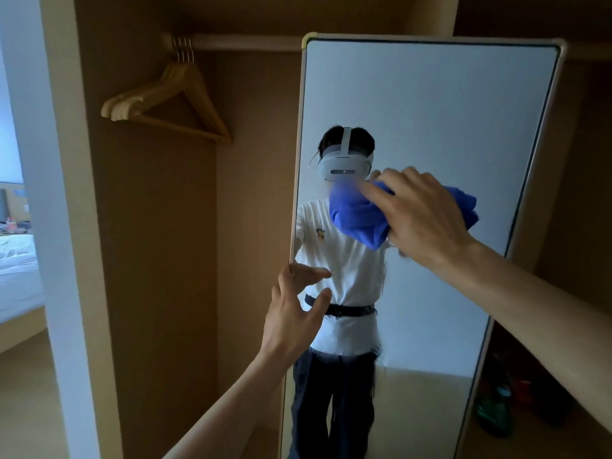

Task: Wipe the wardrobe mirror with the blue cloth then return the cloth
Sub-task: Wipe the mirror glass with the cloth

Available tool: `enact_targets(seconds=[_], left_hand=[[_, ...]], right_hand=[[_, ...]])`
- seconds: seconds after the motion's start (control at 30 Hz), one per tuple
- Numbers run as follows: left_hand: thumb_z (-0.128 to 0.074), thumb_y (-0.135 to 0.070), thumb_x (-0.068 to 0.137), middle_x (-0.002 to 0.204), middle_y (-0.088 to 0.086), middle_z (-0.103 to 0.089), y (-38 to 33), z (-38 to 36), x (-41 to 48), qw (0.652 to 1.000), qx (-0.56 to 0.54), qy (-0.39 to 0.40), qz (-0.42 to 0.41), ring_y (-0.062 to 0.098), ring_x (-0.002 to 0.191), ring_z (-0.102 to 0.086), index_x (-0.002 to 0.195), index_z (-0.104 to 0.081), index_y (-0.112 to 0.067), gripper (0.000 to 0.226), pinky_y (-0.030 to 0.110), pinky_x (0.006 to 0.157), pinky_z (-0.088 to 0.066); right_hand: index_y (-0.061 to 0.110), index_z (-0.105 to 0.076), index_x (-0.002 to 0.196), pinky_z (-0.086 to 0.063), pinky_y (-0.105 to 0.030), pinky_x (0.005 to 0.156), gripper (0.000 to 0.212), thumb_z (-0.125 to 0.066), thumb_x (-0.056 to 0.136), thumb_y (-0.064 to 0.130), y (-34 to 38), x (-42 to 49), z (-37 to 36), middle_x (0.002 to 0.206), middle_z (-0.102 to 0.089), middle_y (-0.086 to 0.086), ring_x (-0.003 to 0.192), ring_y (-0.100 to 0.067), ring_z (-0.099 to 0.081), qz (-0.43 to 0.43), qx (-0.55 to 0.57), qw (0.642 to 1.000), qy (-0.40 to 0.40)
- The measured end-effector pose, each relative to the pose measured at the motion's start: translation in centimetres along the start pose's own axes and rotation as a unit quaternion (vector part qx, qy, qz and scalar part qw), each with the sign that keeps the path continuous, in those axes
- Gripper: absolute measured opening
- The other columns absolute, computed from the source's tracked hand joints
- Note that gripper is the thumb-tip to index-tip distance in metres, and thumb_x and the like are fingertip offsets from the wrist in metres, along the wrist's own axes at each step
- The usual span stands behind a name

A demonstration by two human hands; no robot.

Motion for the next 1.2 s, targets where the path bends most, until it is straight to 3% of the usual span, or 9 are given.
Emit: enact_targets(seconds=[0.1, 0.27, 0.4, 0.57, 0.77, 0.87, 1.2], left_hand=[[-0.063, -0.038, 0.094, 0.125, -0.032, -0.06, 0.0, -0.5, -0.1, 0.999, -0.001, -0.027, 0.021, 0.007, 0.127, -0.051, 0.129, -0.039, -0.039, 0.043, 0.042, 0.099, -0.05], [-0.063, -0.05, 0.091, 0.136, 0.001, -0.046, -0.1, -1.3, 0.6, 0.996, 0.027, -0.064, 0.06, 0.019, 0.129, -0.047, 0.154, -0.021, -0.026, 0.08, 0.045, 0.101, -0.048], [-0.064, -0.051, 0.091, 0.137, 0.003, -0.043, 0.0, -1.6, 0.6, 0.994, 0.042, -0.079, 0.067, 0.02, 0.129, -0.042, 0.158, -0.011, -0.03, 0.088, 0.041, 0.1, -0.045], [-0.064, -0.053, 0.09, 0.138, 0.005, -0.042, 0.0, -1.8, 0.2, 0.991, 0.073, -0.092, 0.065, 0.023, 0.129, -0.043, 0.159, -0.007, -0.029, 0.092, 0.047, 0.099, -0.049], [-0.063, -0.053, 0.092, 0.149, 0.007, -0.035, -0.1, -2.0, -0.3, 0.99, 0.099, -0.08, 0.067, 0.024, 0.131, -0.046, 0.16, 0.003, -0.03, 0.097, 0.046, 0.096, -0.052], [-0.062, -0.055, 0.092, 0.149, 0.009, -0.036, -0.2, -2.1, -0.3, 0.988, 0.109, -0.078, 0.078, 0.026, 0.131, -0.046, 0.16, 0.005, -0.029, 0.099, 0.05, 0.098, -0.051], [-0.063, -0.056, 0.089, 0.144, 0.012, -0.039, -0.1, -2.4, -0.8, 0.982, 0.133, -0.103, 0.085, 0.029, 0.131, -0.044, 0.16, 0.003, -0.029, 0.101, 0.05, 0.1, -0.049]], right_hand=[[0.019, -0.053, 0.137, -0.041, -0.045, 0.075, 0.058, -0.059, 0.082, 0.003, -1.9, 0.9, 0.6, 0.107, -0.061, -0.011, 0.091, -0.034, -0.052, -0.022, -0.008, 1.0, 0.011], [0.018, -0.054, 0.137, -0.04, -0.043, 0.074, 0.052, -0.054, 0.085, 0.009, -2.2, 0.2, 0.6, 0.104, -0.061, -0.01, 0.09, -0.033, -0.052, -0.018, -0.005, 1.0, 0.004], [0.017, -0.056, 0.135, -0.037, -0.041, 0.073, 0.054, -0.043, 0.083, 0.015, -1.7, -1.5, -0.2, 0.101, -0.061, -0.008, 0.089, -0.032, -0.053, 0.002, -0.007, 1.0, -0.007], [0.015, -0.059, 0.128, -0.037, -0.041, 0.072, 0.045, -0.044, 0.085, 0.013, -0.8, -4.4, -1.5, 0.097, -0.06, -0.01, 0.086, -0.031, -0.053, 0.028, -0.01, 0.999, -0.02], [0.015, -0.06, 0.129, -0.049, -0.048, 0.081, 0.054, -0.068, 0.076, 0.004, 0.3, -7.2, -2.4, 0.097, -0.062, -0.012, 0.093, -0.037, -0.058, 0.066, -0.017, 0.998, -0.005], [0.017, -0.06, 0.129, -0.048, -0.046, 0.079, 0.056, -0.071, 0.075, 0.003, 0.2, -7.1, -1.9, 0.095, -0.062, -0.012, 0.093, -0.036, -0.059, 0.083, -0.016, 0.996, -0.003], [0.016, -0.054, 0.137, -0.043, -0.047, 0.08, 0.058, -0.066, 0.082, 0.002, -6.9, -4.7, 1.0, 0.109, -0.062, -0.012, 0.095, -0.034, -0.054, 0.005, 0.009, 1.0, 0.01]])
Point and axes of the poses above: each hand's wrist, its own x-axis towards the middle knuckle, its own z-axis out of the back of the hand, y = z × x, the point moved 8 cm from there along x, towards the middle knuckle
